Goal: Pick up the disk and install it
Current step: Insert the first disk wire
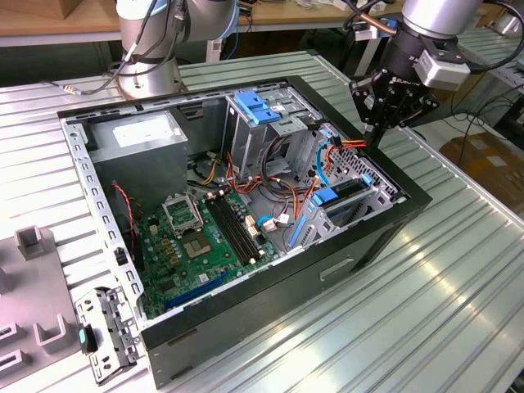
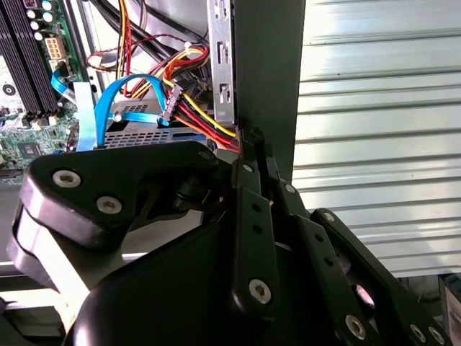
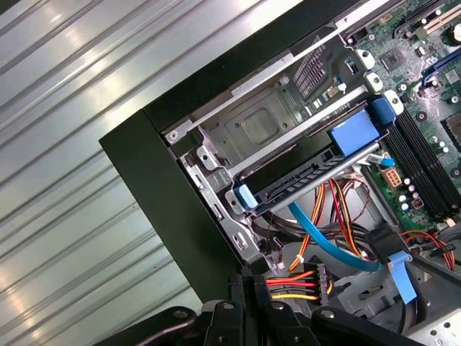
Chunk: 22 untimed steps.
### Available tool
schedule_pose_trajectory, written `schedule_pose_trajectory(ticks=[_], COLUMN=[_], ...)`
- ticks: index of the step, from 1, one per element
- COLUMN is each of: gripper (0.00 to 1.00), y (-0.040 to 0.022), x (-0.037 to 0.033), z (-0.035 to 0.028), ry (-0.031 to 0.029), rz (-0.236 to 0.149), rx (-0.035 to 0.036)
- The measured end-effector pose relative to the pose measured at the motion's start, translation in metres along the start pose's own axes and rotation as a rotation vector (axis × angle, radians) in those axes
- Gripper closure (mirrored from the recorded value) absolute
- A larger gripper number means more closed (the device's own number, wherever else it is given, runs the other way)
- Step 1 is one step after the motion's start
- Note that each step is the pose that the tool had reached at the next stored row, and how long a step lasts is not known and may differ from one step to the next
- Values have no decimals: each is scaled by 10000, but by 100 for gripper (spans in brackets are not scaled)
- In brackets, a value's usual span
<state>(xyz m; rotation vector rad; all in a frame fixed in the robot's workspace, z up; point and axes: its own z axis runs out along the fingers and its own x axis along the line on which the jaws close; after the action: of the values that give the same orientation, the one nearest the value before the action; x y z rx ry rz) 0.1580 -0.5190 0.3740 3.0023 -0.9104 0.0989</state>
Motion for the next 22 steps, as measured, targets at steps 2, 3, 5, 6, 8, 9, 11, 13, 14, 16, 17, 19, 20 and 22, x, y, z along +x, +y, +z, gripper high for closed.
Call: schedule_pose_trajectory(ticks=[2, 3, 5, 6, 8, 9, 11, 13, 14, 16, 17, 19, 20, 22], gripper=[84, 84, 84, 84, 84, 84, 84, 84, 84, 84, 84, 84, 84, 84], y=[0, 0, 0, 0, 2, 2, 2, 2, 3, 9, 15, 24, 25, 24], x=[0, 0, 0, 0, -2, -2, -3, -3, -5, -14, -23, -35, -36, -36], z=[0, 0, 0, 0, 0, 0, -1, 0, 0, -1, -2, -2, -3, -3], ry=[1, 2, 2, 3, 5, 6, 9, 10, 12, 14, 14, 14, 14, 14], rz=[49, 64, 106, 127, 301, 367, 546, 690, 752, 836, 864, 893, 893, 894], rx=[-4, -4, -7, -8, -19, -23, -34, -42, -46, -52, -54, -55, -55, -55])
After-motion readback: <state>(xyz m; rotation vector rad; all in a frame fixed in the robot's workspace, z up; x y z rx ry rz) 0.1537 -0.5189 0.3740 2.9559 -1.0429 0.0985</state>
